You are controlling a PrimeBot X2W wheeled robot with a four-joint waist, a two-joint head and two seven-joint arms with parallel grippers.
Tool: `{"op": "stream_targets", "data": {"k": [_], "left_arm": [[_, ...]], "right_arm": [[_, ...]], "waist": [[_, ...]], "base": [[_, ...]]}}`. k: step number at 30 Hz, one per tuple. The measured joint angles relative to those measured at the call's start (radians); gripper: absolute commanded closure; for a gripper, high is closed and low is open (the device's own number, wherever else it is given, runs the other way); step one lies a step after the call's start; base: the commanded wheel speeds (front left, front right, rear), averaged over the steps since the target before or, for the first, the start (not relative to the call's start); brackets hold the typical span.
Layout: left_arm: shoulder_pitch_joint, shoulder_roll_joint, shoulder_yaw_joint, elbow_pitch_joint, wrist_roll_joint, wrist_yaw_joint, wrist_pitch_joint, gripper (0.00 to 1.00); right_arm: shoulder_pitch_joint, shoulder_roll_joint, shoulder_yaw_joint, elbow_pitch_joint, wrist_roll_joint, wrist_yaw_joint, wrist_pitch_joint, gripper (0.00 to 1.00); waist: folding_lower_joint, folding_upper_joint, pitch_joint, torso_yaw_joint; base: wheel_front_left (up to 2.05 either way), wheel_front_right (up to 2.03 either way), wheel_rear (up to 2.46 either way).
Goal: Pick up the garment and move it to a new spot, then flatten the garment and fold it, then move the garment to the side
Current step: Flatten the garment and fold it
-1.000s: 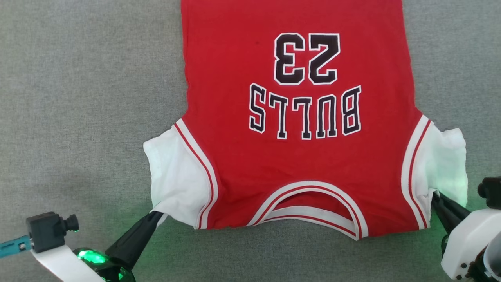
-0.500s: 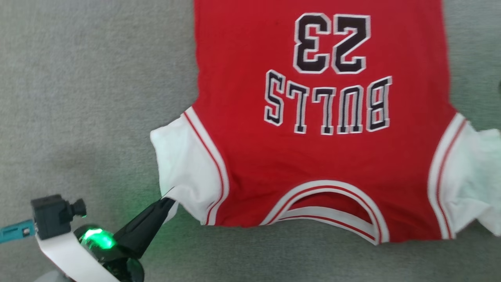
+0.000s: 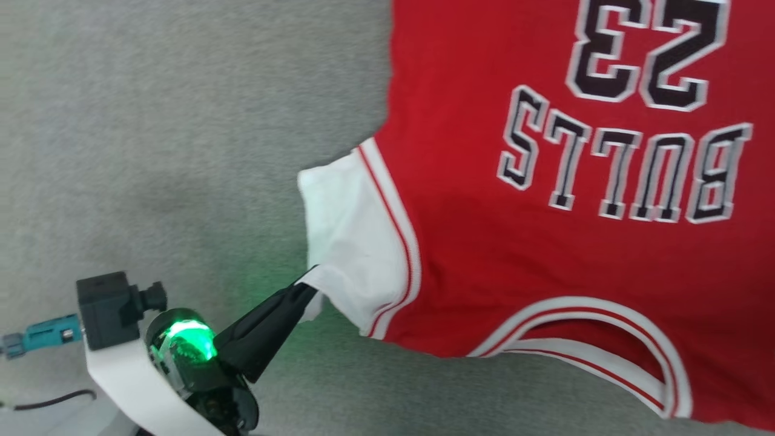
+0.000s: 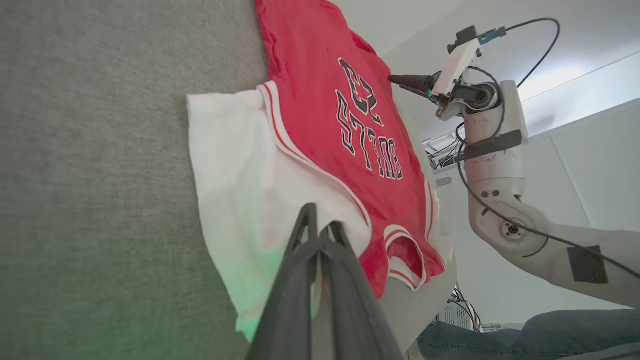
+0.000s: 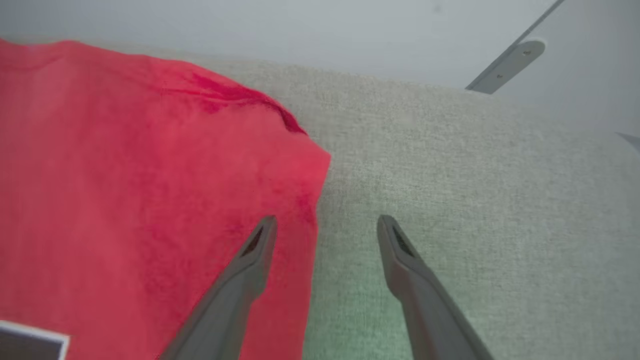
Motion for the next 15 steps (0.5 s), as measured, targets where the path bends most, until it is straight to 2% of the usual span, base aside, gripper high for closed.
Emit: {"op": "stream_targets", "data": {"k": [4, 9, 11, 12, 13, 15], "left_arm": [[-0.027, -0.022, -0.018, 0.014, -0.009, 0.0, 0.0, 1.0], [-0.047, -0.041, -0.03, 0.016, -0.01, 0.0, 0.0, 1.0], [-0.051, -0.043, -0.035, 0.022, -0.01, 0.0, 0.0, 1.0], [-0.058, -0.044, -0.037, 0.023, -0.01, 0.0, 0.0, 1.0], [-0.065, -0.047, -0.036, 0.023, -0.01, 0.0, 0.0, 1.0], [-0.073, -0.051, -0.033, 0.025, -0.01, 0.0, 0.0, 1.0]], "right_arm": [[-0.065, 0.01, -0.048, 0.106, -0.048, 0.0, 0.014, 0.0], [-0.131, 0.038, -0.084, 0.144, -0.064, 0.0, 0.047, 0.0], [-0.144, 0.04, -0.082, 0.15, -0.074, 0.0, 0.06, 0.56], [-0.148, 0.042, -0.08, 0.152, -0.076, 0.0, 0.061, 0.97], [-0.151, 0.043, -0.078, 0.157, -0.076, 0.0, 0.06, 1.0], [-0.154, 0.054, -0.075, 0.165, -0.074, 0.0, 0.055, 1.0]], "waist": [[0.0, 0.0, 0.023, 0.05], [0.0, 0.0, 0.058, 0.073], [0.0, 0.0, 0.065, 0.074], [0.0, 0.0, 0.067, 0.072], [0.0, 0.0, 0.067, 0.069], [0.0, 0.0, 0.064, 0.063]], "base": [[0.0, 0.0, 0.0], [0.0, 0.0, 0.0], [0.0, 0.0, 0.0], [0.0, 0.0, 0.0], [0.0, 0.0, 0.0], [0.0, 0.0, 0.0]]}}
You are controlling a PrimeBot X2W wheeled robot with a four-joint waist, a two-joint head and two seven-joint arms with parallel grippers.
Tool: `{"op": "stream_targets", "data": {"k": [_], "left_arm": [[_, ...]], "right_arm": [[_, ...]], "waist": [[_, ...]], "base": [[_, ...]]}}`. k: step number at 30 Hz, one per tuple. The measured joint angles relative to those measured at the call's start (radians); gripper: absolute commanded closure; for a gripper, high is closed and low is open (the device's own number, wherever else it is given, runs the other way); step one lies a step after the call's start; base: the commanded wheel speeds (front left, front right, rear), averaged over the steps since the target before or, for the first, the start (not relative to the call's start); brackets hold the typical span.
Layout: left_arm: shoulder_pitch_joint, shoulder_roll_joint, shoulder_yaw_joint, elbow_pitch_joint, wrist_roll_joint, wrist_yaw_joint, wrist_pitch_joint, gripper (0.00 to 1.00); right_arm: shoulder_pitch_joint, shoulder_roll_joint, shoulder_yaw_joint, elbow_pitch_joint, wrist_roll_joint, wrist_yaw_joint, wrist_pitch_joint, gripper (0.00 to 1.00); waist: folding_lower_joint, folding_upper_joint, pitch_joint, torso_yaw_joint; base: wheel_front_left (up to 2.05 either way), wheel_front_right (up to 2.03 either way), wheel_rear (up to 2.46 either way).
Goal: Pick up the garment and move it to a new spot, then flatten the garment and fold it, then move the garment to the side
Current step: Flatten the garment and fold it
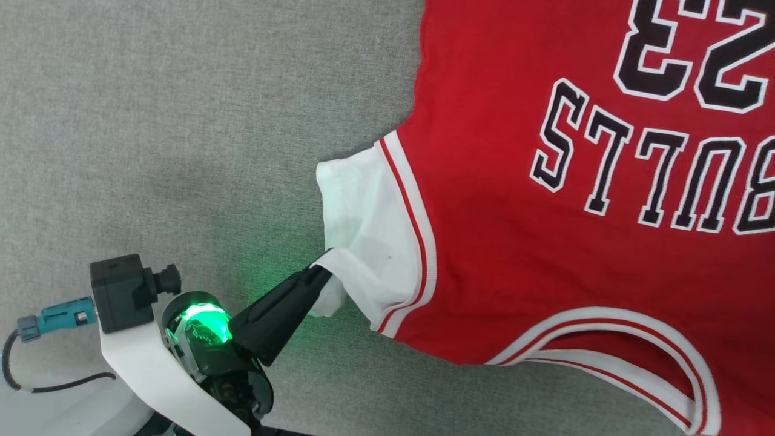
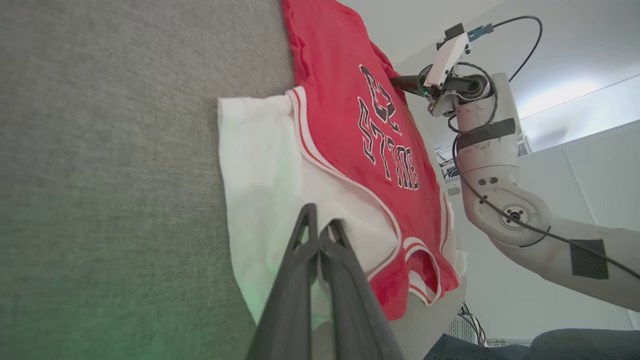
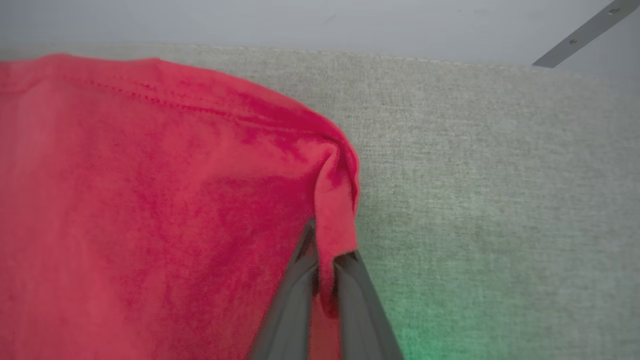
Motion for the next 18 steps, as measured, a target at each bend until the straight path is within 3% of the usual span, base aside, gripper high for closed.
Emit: {"op": "stream_targets", "data": {"k": [4, 8, 13, 18], "left_arm": [[0.001, 0.0, 0.017, 0.008, 0.0, 0.0, 0.0, 1.0], [0.024, 0.002, 0.033, 0.016, -0.002, 0.0, 0.0, 1.0], [0.059, 0.015, 0.045, 0.037, -0.038, 0.0, 0.0, 1.0], [0.097, 0.016, 0.077, 0.056, -0.064, 0.0, 0.0, 1.0]], "right_arm": [[0.025, 0.008, 0.026, 0.014, 0.029, 0.0, -0.029, 1.0], [0.1, -0.035, 0.106, -0.016, 0.104, 0.0, -0.035, 1.0], [0.293, -0.143, 0.205, -0.186, 0.26, 0.0, 0.032, 1.0], [0.563, -0.202, 0.185, -0.413, 0.398, 0.0, 0.097, 1.0]], "waist": [[0.0, 0.0, -0.035, -0.022], [0.0, 0.0, -0.086, -0.043], [0.0, 0.0, -0.165, -0.071], [0.0, 0.0, -0.236, -0.108]], "base": [[0.0, 0.0, 0.0], [0.0, 0.0, 0.0], [0.0, 0.0, 0.0], [0.0, 0.0, 0.0]]}}
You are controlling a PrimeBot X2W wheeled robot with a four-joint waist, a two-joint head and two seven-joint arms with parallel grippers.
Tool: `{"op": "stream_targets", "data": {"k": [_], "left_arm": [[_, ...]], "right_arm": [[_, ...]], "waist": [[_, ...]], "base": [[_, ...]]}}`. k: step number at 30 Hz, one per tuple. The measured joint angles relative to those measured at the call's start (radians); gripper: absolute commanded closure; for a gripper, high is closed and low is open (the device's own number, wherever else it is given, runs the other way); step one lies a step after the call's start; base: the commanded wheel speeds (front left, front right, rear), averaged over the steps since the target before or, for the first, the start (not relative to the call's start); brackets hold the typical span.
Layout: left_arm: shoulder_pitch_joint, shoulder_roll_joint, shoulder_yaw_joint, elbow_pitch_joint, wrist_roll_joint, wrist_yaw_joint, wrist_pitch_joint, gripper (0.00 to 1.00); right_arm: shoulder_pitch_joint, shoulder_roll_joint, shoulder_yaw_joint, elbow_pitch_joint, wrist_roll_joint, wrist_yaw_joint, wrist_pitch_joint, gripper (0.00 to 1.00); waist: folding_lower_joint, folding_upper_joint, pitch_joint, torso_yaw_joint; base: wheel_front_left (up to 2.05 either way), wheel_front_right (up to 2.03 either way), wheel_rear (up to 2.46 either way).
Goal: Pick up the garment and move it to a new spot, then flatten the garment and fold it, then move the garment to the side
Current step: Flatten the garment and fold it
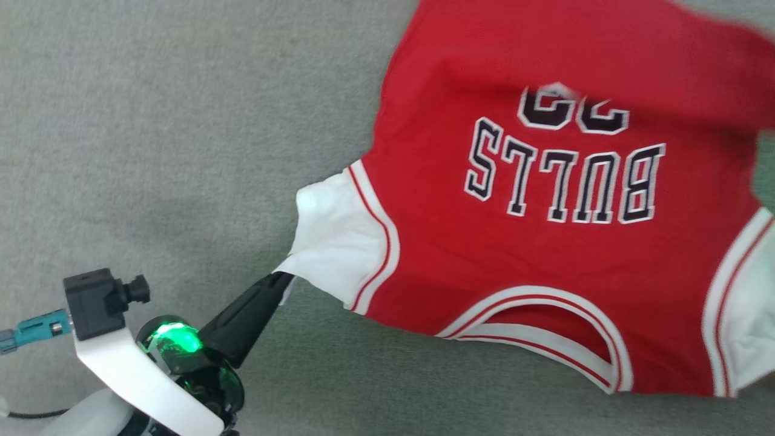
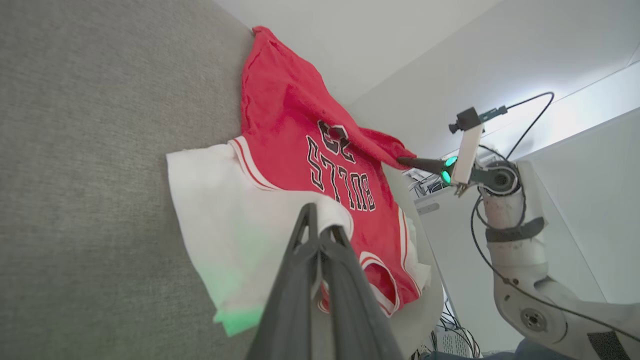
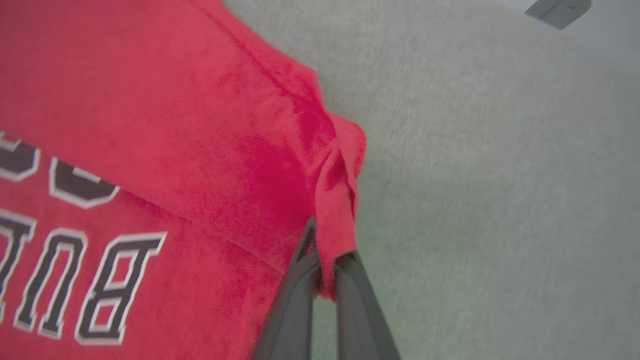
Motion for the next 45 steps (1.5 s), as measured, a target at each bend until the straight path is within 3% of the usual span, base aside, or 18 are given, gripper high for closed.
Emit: {"op": "stream_targets", "data": {"k": [4, 11, 14, 19, 20, 21, 22, 23, 29, 34, 38, 45], "left_arm": [[0.027, 0.003, 0.027, 0.021, -0.008, 0.0, 0.0, 1.0], [0.074, 0.002, 0.08, 0.045, -0.029, 0.0, 0.0, 1.0], [0.084, -0.003, 0.098, 0.058, -0.031, 0.0, 0.0, 1.0], [0.099, -0.008, 0.109, 0.064, -0.032, 0.0, 0.0, 1.0], [0.099, -0.008, 0.11, 0.064, -0.031, 0.0, 0.0, 1.0], [0.1, -0.008, 0.112, 0.064, -0.031, 0.0, 0.0, 1.0], [0.1, -0.008, 0.113, 0.064, -0.031, 0.0, 0.0, 1.0], [0.101, -0.008, 0.114, 0.063, -0.031, 0.0, 0.0, 1.0], [0.102, -0.014, 0.11, 0.054, -0.022, 0.0, 0.0, 1.0], [0.079, -0.038, 0.084, 0.039, -0.006, 0.0, 0.0, 1.0], [0.047, -0.055, 0.053, 0.032, 0.003, 0.0, 0.0, 1.0], [-0.049, -0.07, -0.013, 0.022, 0.012, 0.0, 0.0, 1.0]], "right_arm": [[0.19, 0.007, -0.019, -0.123, 0.061, 0.0, 0.044, 1.0], [0.613, 0.08, -0.04, -0.334, 0.153, 0.0, 0.152, 1.0], [0.721, 0.129, -0.02, -0.39, 0.166, 0.0, 0.15, 1.0], [0.79, 0.154, 0.026, -0.425, 0.165, 0.0, 0.094, 1.0], [0.79, 0.156, 0.03, -0.433, 0.163, 0.0, 0.075, 0.91], [0.787, 0.159, 0.029, -0.439, 0.162, 0.0, 0.055, 0.53], [0.78, 0.16, 0.025, -0.447, 0.16, 0.0, 0.039, 0.04], [0.771, 0.158, 0.017, -0.461, 0.159, 0.0, 0.03, 0.0], [0.68, 0.119, -0.117, -0.576, 0.193, 0.0, 0.049, 0.0], [0.449, 0.079, -0.188, -0.575, 0.161, 0.0, 0.04, 0.0], [0.267, 0.058, -0.083, -0.451, 0.075, 0.0, -0.007, 0.0], [-0.011, 0.1, 0.082, -0.151, -0.032, 0.0, -0.081, 0.0]], "waist": [[0.0, 0.0, -0.028, -0.031], [0.0, 0.0, -0.069, -0.09], [0.0, 0.0, -0.077, -0.106], [0.0, 0.0, -0.082, -0.123], [-0.0001, 0.0, -0.081, -0.126], [0.0, 0.0, -0.081, -0.128], [0.0, 0.0, -0.081, -0.13], [0.0, 0.0, -0.08, -0.132], [0.0, 0.0, -0.074, -0.122], [0.0, 0.0, -0.057, -0.092], [0.0, 0.0, -0.028, -0.064], [0.0, 0.0, 0.048, -0.001]], "base": [[0.0, 0.0, 0.0], [0.0, 0.0, 0.0], [0.0, 0.0, 0.0], [0.0, 0.0, 0.0], [0.0, 0.0, 0.0], [0.0, 0.0, 0.0], [0.0, 0.0, 0.0], [0.0, 0.0, 0.0], [0.0, 0.0, 0.0], [0.0, 0.0, 0.0], [0.0, 0.0, 0.0], [0.0, 0.0, 0.0]]}}
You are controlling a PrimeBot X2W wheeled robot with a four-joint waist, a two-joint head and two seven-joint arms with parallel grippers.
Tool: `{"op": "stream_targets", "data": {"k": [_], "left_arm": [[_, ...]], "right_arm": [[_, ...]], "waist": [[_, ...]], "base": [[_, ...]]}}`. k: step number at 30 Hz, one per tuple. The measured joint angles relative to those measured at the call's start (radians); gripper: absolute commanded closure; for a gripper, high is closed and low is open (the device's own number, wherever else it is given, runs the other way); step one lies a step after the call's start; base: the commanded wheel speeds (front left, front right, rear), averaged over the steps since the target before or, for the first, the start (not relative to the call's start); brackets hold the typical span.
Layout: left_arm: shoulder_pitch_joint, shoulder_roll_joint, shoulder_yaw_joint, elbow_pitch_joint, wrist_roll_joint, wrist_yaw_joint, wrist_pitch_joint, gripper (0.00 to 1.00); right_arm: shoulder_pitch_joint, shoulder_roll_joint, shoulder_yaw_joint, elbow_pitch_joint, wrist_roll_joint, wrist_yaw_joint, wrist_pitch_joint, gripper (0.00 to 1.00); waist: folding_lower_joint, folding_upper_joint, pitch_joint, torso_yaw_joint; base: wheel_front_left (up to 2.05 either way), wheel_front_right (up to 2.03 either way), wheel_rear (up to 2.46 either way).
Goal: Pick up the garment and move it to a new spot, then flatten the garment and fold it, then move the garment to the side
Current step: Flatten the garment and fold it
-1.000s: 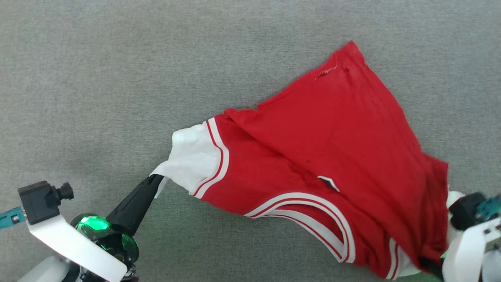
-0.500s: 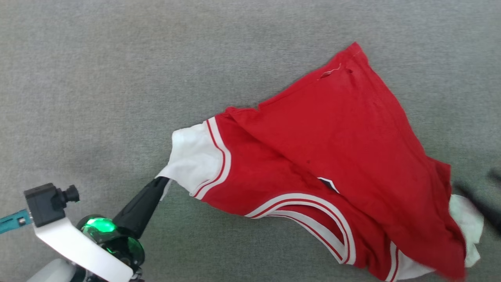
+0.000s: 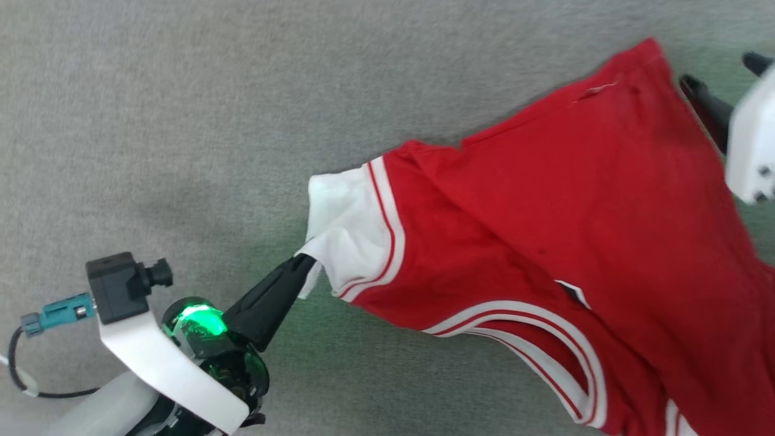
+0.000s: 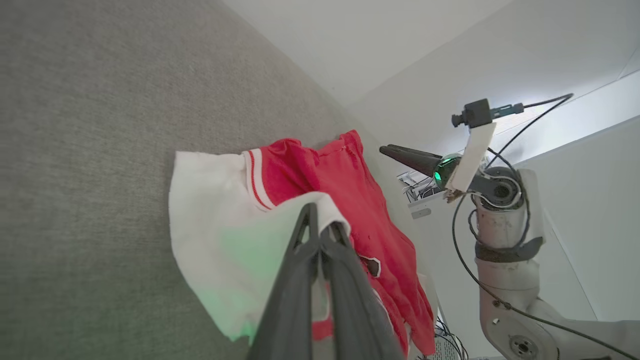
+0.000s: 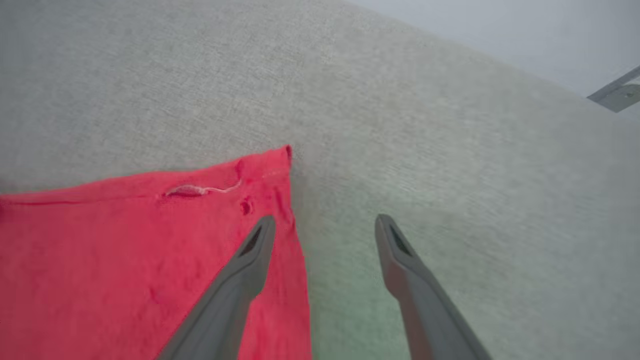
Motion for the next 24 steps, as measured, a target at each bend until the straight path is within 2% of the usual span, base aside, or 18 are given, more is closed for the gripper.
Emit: {"op": "stream_targets", "data": {"k": [5, 9, 10, 11, 12, 13, 17, 24], "left_arm": [[-0.048, -0.007, -0.043, 0.008, -0.002, 0.0, 0.0, 1.0], [-0.062, -0.017, -0.06, 0.011, -0.003, 0.0, 0.0, 1.0], [-0.062, -0.018, -0.06, 0.013, -0.003, 0.0, 0.0, 1.0], [-0.062, -0.019, -0.061, 0.016, -0.005, 0.0, 0.0, 1.0], [-0.062, -0.02, -0.061, 0.021, -0.006, 0.0, 0.0, 1.0], [-0.062, -0.02, -0.062, 0.026, -0.006, 0.0, 0.0, 1.0], [-0.063, -0.013, -0.057, 0.029, -0.009, 0.0, 0.0, 1.0], [-0.062, 0.017, -0.015, 0.104, 0.002, 0.0, 0.0, 1.0]], "right_arm": [[-0.116, 0.024, 0.097, 0.192, -0.032, 0.0, -0.013, 0.0], [-0.166, 0.005, 0.144, 0.248, -0.017, 0.0, 0.017, 0.02], [-0.173, -0.001, 0.15, 0.254, -0.01, 0.0, 0.018, 0.41], [-0.177, -0.005, 0.156, 0.261, -0.004, 0.0, 0.017, 0.6], [-0.178, -0.007, 0.163, 0.268, 0.0, 0.0, 0.012, 0.93], [-0.179, -0.007, 0.17, 0.276, 0.008, 0.0, 0.008, 1.0], [-0.179, 0.003, 0.192, 0.306, 0.037, 0.0, -0.013, 1.0], [-0.186, 0.038, 0.194, 0.378, 0.039, 0.0, -0.136, 1.0]], "waist": [[0.0, 0.0, 0.056, 0.044], [0.0, 0.0001, 0.08, 0.073], [0.0, 0.0, 0.084, 0.077], [0.0, 0.0, 0.084, 0.078], [0.0, 0.0001, 0.081, 0.077], [0.0, 0.0001, 0.077, 0.074], [0.0, 0.0, 0.055, 0.057], [0.0001, 0.0, 0.004, 0.006]], "base": [[0.0, 0.0, 0.0], [0.0, 0.0, 0.0], [0.0, 0.0, 0.0], [0.0, 0.0, 0.0], [0.0, 0.0, 0.0], [0.0, 0.0, 0.0], [0.0, 0.0, 0.0], [0.0, 0.0, 0.0]]}}
